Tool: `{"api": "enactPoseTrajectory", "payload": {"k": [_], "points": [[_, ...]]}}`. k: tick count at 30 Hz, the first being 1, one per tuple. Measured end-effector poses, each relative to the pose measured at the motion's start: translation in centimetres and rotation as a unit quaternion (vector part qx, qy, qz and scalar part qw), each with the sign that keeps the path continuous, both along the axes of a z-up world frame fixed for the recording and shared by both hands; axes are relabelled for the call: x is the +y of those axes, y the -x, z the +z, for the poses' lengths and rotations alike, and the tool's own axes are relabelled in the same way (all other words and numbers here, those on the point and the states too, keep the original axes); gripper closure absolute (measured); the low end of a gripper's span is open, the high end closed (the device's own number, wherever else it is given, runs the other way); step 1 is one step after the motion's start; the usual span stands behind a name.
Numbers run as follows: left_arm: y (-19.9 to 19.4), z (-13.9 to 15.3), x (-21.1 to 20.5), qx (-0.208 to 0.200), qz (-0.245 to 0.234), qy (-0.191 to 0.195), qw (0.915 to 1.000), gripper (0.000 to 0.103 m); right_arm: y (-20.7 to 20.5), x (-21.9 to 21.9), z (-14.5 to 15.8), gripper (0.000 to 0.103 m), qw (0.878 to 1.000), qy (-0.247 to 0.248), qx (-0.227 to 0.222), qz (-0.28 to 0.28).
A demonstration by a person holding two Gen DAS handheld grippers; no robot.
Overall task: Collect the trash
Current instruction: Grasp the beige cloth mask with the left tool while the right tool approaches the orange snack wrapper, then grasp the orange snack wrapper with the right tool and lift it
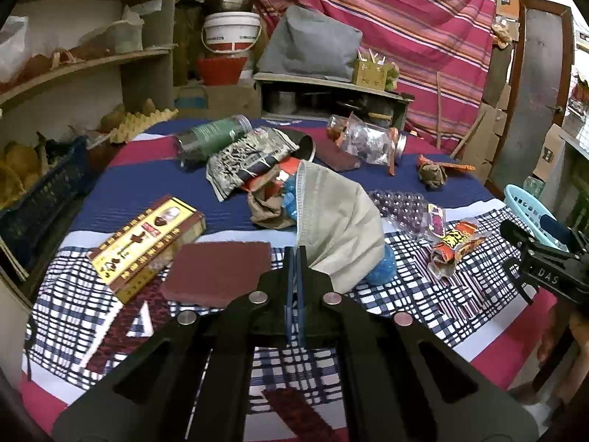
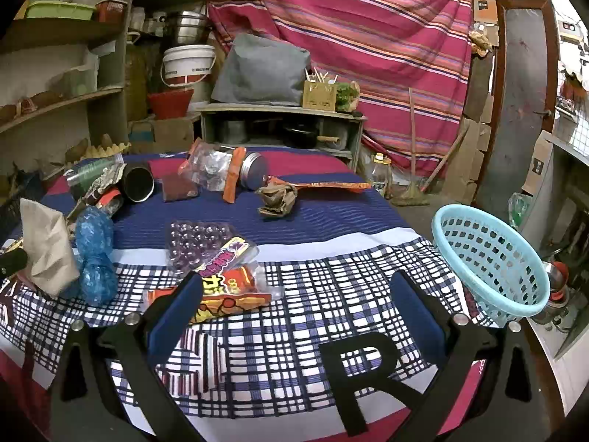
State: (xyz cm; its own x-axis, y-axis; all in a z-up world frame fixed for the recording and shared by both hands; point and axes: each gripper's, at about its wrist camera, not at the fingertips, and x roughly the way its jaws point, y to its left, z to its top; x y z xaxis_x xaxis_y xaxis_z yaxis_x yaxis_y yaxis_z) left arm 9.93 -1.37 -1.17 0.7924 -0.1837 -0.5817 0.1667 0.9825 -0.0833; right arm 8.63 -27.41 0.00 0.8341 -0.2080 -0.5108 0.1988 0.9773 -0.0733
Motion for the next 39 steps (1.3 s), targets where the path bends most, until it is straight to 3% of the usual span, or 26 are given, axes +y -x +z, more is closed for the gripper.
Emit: {"api": "enactPoseTrajectory", "payload": {"k": [9,23,30,36,39], "points": [[0.6,2.4,1.7,-0.034,0.026,-0.013,0.999,0.103,0.4,0.3,0.1,0.004,1.0,-0.011,-0.002,0.017],[1.5,1.9,3.5,-0.036,0.032,0.013,0.9987,0.103,-1.0,4.0,-1.5,0.004,0.996,-0.014,0.043,0.073],[1.7,2.5,4.0,-0.042,0.032,0.016,0.9985,0.103,-3.1,5.8,-1.4,0.004,0.997,0.002,0.068,0.03],[1.5,2.5,4.2,-0.036,0.03,0.018,0.9987,0.103,-5.6,5.6,-2.6,0.004,0.993,-0.006,0.109,-0.036],[1.3,2.3,4.3,-0.03,0.029,0.02,0.9989,0.103,-6.0,5.4,-3.3,0.004,0.992,-0.015,0.121,-0.044]]}}
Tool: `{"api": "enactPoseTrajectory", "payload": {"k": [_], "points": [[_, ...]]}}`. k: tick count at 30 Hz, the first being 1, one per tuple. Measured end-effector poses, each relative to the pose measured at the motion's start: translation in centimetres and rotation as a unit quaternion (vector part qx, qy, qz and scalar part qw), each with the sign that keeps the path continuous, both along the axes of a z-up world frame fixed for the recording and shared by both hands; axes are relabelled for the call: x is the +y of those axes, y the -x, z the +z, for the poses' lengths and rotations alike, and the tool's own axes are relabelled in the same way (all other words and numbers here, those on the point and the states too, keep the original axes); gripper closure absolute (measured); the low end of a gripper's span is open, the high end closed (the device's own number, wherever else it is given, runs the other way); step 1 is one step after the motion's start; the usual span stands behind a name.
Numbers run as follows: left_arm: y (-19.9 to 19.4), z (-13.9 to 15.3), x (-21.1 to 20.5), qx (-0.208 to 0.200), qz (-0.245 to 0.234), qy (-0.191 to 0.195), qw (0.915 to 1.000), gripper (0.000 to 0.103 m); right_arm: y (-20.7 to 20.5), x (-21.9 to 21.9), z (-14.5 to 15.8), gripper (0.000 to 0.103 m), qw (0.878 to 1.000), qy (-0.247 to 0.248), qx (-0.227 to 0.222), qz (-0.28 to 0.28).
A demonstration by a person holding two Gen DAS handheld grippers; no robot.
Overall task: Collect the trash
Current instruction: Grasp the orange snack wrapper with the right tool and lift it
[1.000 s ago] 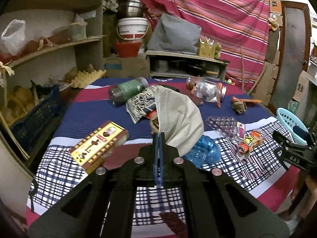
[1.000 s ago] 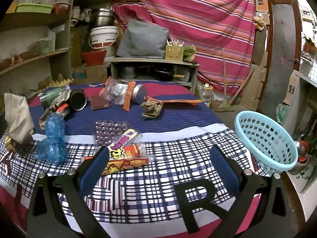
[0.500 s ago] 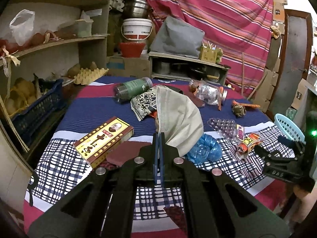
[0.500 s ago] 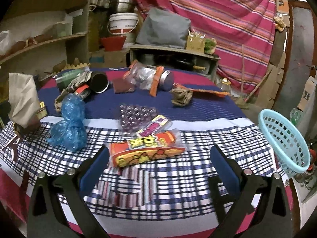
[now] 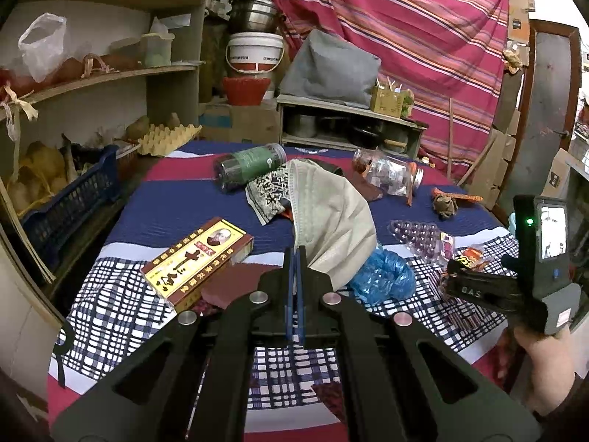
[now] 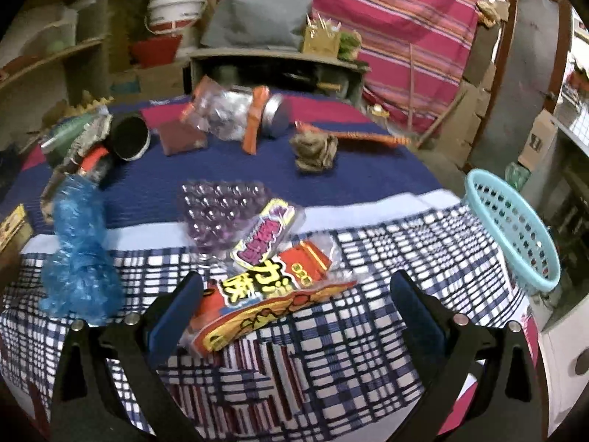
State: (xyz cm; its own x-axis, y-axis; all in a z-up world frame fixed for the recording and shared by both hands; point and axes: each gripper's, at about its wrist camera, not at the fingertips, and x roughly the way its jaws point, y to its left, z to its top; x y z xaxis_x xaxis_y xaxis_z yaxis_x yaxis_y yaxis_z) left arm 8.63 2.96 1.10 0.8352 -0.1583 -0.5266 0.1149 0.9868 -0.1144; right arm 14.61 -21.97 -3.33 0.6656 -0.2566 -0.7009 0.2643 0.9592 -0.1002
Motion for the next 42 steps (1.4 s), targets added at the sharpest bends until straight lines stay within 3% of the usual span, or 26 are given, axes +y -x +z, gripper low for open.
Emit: {"api": "enactPoseTrajectory", "payload": {"k": [12,16,25,30,39,41,42], "points": [[-0.3,-0.3,-0.2,0.005,-0.003,0.002,1.0,0.103,-0.7,0.6,-0.3,0.004,0.999,-0.026,0.02,0.0],[-0.5,-0.5,0.2,0.008,0.002,-0.001,1.0,0.103,-0.5,1.3,-0.8,0.004,1.0,0.0,0.027,0.005],[-0.3,-0.8,0.4,0.011,0.006,-0.004,0.9999,0.103,1.6,-1.2,-1.3,0.004,0.999,-0.012,0.036,-0.005],[-0.3,-1.1,0.1,0.015,0.004,-0.005,0.9999,0.103,2.3,-3.1,-1.6,0.006,0.998,-0.042,0.041,-0.003],[-0.5,-1.3,0.1,0.02,0.006,-0.008,0.9998,0.103,1.2,-2.7,-1.5,0.047,0.996,-0.069,0.035,0.038],[-0.5,-1.3,0.2,0.021,0.007,-0.006,0.9997,0.103,1.4,-2.7,-1.4,0.065,0.996,-0.071,0.032,0.044],[-0.6,-1.3,0.2,0.021,0.008,-0.006,0.9997,0.103,1.4,-2.7,-1.4,0.065,0.996,-0.072,0.031,0.046]]}}
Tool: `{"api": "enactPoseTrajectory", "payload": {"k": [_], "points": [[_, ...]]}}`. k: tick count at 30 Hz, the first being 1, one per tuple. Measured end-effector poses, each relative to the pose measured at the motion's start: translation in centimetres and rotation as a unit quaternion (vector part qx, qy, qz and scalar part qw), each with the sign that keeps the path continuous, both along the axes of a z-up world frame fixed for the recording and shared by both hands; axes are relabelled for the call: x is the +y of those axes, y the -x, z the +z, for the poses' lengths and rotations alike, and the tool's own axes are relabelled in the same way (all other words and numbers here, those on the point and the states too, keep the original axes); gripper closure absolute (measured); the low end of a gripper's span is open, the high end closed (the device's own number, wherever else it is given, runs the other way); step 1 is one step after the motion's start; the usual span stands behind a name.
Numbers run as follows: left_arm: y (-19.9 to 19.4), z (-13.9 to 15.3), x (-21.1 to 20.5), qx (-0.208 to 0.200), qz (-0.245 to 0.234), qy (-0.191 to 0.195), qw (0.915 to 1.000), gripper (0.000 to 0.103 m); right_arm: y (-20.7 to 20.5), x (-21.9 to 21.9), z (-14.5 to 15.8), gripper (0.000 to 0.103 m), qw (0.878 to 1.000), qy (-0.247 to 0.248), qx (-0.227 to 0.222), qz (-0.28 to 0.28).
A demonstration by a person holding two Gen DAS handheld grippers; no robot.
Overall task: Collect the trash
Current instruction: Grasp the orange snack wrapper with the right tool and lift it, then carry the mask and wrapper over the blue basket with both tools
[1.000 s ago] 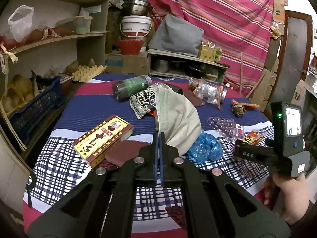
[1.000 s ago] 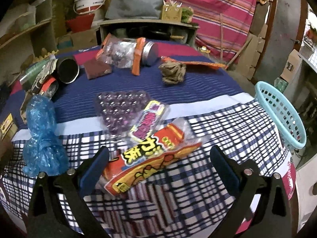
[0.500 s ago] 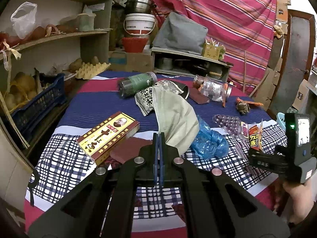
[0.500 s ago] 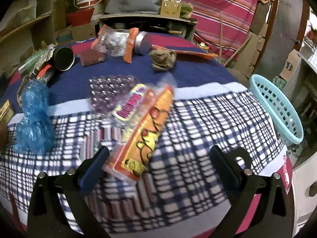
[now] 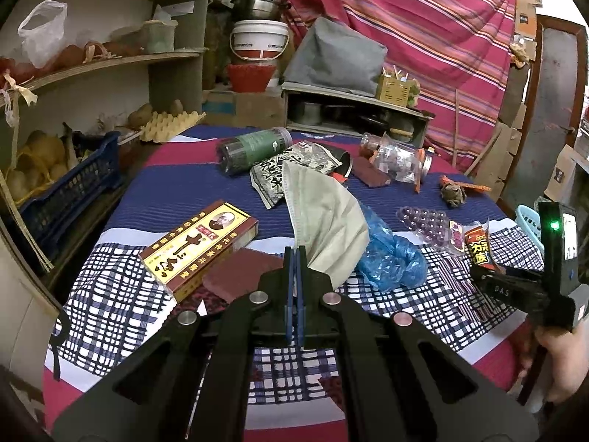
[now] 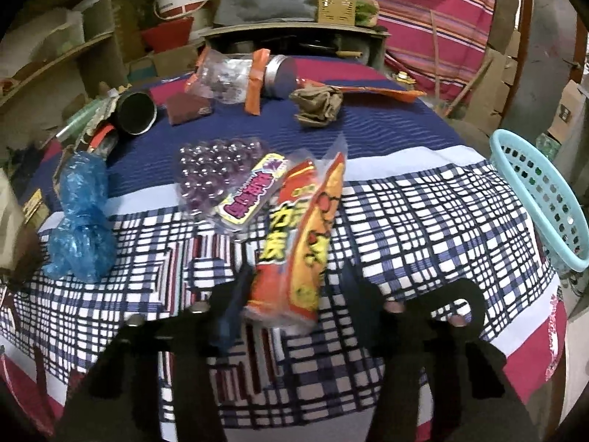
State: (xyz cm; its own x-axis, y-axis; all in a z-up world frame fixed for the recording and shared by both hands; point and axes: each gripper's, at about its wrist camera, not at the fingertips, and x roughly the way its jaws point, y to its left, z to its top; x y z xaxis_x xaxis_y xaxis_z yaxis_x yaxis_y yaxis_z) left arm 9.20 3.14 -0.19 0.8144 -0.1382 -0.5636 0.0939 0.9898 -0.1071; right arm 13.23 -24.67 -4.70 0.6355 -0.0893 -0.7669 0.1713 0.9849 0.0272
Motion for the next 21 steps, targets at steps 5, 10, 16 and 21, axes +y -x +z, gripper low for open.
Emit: {"api": "enactPoseTrajectory", "payload": {"k": [5,10,16,21], "points": [[0.0,0.3,-0.1,0.0,0.002,-0.004,1.0,0.103,0.5,-0.8,0.4,0.069,1.0,-0.024,-0.009,0.001],[0.0,1.1,-0.1,-0.006,0.004,-0.003,1.0,0.103,1.0,-1.8,1.8,0.07,0.999,-0.024,-0.032,0.007],[-0.1,2.6,-0.8,-0.019,0.001,-0.006,0.9998,0.103,1.6,-2.9,4.1,0.073,0.996,-0.022,-0.073,0.036],[-0.4,4.2,-1.9,-0.031,-0.006,-0.005,0.9995,0.103,1.7,-4.0,5.8,0.077,0.993,-0.017,-0.095,0.062]]}}
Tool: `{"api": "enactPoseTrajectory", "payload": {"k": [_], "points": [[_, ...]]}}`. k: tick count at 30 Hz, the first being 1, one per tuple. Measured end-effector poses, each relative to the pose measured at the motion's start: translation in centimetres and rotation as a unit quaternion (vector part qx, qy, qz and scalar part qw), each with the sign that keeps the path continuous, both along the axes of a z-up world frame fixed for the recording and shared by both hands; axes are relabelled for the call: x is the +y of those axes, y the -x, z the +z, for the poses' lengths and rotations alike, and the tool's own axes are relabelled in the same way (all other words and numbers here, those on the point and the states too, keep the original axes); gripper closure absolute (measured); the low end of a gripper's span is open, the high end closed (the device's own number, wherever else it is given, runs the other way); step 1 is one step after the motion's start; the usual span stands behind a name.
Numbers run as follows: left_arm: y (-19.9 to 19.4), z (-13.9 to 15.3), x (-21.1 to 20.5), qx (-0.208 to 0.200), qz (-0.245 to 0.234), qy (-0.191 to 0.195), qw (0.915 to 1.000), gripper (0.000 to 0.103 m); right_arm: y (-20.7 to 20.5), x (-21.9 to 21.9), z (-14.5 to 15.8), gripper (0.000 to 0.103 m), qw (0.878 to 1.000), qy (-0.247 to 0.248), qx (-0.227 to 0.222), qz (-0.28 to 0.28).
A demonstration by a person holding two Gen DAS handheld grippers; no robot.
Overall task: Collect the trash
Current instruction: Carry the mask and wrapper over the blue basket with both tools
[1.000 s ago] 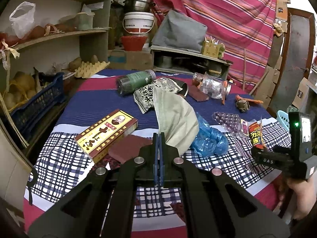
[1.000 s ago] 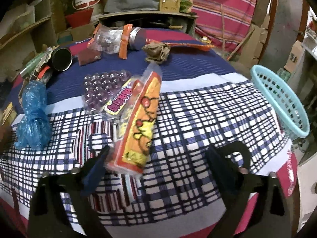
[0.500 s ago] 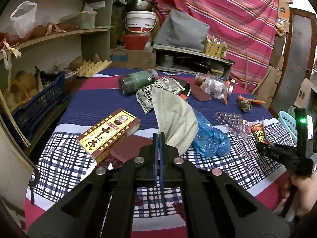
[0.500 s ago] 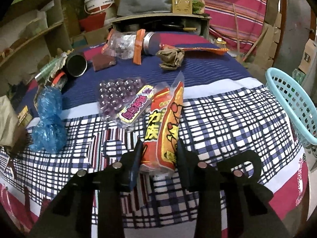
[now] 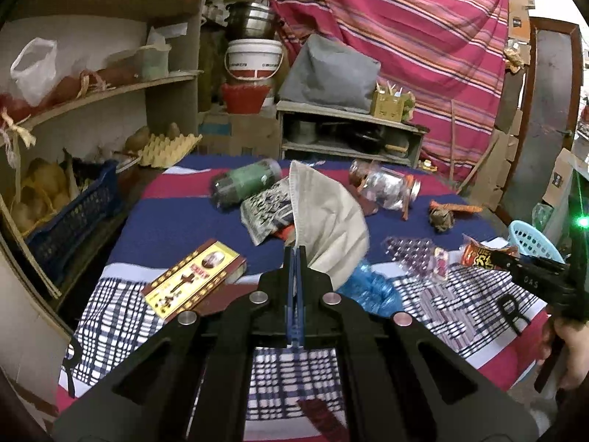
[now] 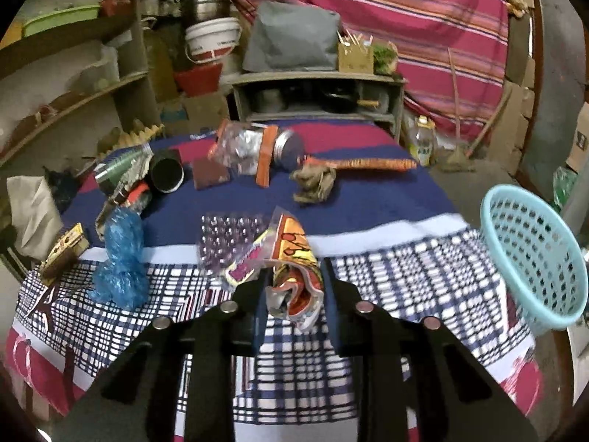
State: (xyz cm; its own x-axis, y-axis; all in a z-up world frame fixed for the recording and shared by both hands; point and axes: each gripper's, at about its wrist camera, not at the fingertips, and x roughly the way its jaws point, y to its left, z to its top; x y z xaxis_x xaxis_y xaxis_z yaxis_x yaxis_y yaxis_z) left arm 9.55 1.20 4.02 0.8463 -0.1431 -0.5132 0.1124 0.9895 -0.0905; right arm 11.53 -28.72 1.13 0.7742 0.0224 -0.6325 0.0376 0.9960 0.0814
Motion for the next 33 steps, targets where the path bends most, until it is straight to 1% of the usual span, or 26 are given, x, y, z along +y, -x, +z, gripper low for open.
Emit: {"api": "enactPoseTrajectory", "payload": {"k": [2,5,8,11,16,18,22,26,30,32,33], "points": [[-0.2,0.5,-0.5,-0.004,-0.004,0.001,1.0,0.103,-0.1,-0.5,0.4,0.077,1.0,0.006,-0.007,0.01],[-0.8,1.1,-1.7,-0.008,-0.011,0.002,0.9999,0.103,-0.4,-1.7,0.7,0.077,1.0,-0.006,-0.011,0.022],[-1.6,1.5,-3.3,-0.006,-0.024,0.006,0.9997,0.103,-0.5,-2.9,0.9,0.077,1.0,-0.011,-0.016,0.024],[-2.6,1.6,-5.3,-0.005,-0.038,0.0,0.9993,0.103,-0.8,-4.4,1.0,0.077,0.999,-0.023,-0.016,0.023],[-4.3,1.9,-9.9,-0.008,-0.07,-0.003,0.9975,0.103,-0.8,-7.2,1.4,0.077,0.999,-0.02,-0.025,0.017],[-5.0,2.0,-12.1,-0.01,-0.087,-0.005,0.9961,0.103,-0.7,-9.0,1.9,0.077,0.999,-0.025,-0.031,0.01],[-6.2,2.2,-16.8,-0.014,-0.123,-0.009,0.9922,0.103,-0.4,-12.5,3.0,0.077,0.999,-0.022,-0.042,-0.013],[-7.1,2.4,-22.1,-0.021,-0.164,-0.003,0.9863,0.103,0.3,-17.2,3.8,0.077,0.997,-0.008,-0.047,-0.054],[-7.6,2.1,-27.8,-0.025,-0.205,0.0,0.9784,0.103,1.3,-21.9,3.6,0.077,0.994,0.012,-0.04,-0.1],[-7.6,1.6,-31.2,-0.025,-0.23,0.0,0.9728,0.103,1.8,-24.4,3.1,0.077,0.992,0.012,-0.033,-0.123],[-7.5,1.4,-32.1,-0.025,-0.238,0.0,0.971,0.103,2.1,-25.7,2.9,0.077,0.99,0.01,-0.03,-0.134]]}}
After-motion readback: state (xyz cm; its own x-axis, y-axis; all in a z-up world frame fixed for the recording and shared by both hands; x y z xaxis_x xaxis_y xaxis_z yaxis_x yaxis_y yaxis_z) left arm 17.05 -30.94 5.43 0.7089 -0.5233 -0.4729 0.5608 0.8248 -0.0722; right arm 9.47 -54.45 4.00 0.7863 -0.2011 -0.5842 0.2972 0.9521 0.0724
